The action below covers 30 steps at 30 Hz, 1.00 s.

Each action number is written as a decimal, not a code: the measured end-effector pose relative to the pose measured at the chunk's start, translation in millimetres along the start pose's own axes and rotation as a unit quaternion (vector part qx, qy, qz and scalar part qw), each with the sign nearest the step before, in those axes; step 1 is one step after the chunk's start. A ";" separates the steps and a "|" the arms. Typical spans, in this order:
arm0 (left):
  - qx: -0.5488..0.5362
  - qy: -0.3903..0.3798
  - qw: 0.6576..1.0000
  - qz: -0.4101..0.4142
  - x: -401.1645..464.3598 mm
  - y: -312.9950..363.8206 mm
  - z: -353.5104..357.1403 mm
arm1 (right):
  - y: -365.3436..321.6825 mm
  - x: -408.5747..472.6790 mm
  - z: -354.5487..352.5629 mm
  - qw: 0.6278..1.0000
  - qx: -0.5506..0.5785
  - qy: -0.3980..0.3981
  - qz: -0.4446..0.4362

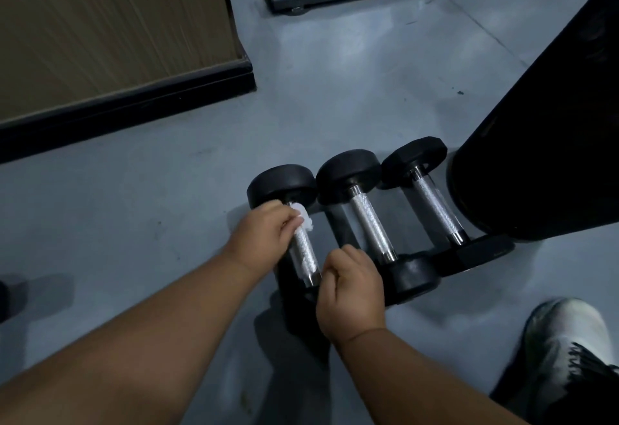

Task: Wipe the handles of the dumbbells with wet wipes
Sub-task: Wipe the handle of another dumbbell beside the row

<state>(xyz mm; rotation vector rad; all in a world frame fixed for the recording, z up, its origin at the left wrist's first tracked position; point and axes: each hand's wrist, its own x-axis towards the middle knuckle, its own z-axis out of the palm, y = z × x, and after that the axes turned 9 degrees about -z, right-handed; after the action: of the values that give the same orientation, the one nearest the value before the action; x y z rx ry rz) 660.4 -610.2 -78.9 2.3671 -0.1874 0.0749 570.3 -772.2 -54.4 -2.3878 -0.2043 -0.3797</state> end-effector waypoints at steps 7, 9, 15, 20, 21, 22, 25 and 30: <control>0.007 -0.091 0.987 0.129 -24.4 -7.3 2.7 | -0.9 -0.1 2.7 1.000 0.000 0.014 -0.003; -0.031 0.013 0.999 -0.029 -12.0 -4.2 5.6 | 1.0 -0.5 2.1 1.000 0.000 0.009 -0.002; -0.054 -0.088 0.990 0.095 -48.1 6.7 9.8 | -0.1 -0.3 2.2 0.999 0.012 0.028 -0.010; -0.047 -0.021 0.998 -0.047 -5.5 -5.1 2.4 | 1.8 -3.0 2.4 1.000 0.002 0.015 -0.007; -0.047 0.004 0.996 -0.074 -8.0 -2.2 7.9 | 2.7 -3.0 1.8 1.000 0.003 0.014 -0.006; -0.039 0.010 0.997 -0.073 -13.7 1.1 12.7 | 3.3 -2.7 1.3 1.000 0.005 0.014 -0.007; -0.024 -0.086 0.996 0.004 -33.6 7.8 10.9 | 2.7 -1.4 1.0 1.000 -0.005 0.014 -0.013; 0.085 -0.275 0.948 0.137 -36.3 -2.4 -55.0 | 6.1 -2.0 -0.3 1.000 -0.009 0.002 -0.011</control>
<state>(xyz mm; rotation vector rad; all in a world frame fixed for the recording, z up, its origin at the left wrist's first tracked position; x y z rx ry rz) 625.0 -566.2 -45.0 2.4633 -0.8058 -0.4593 569.8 -777.0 -58.6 -2.4033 -0.2270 -0.3994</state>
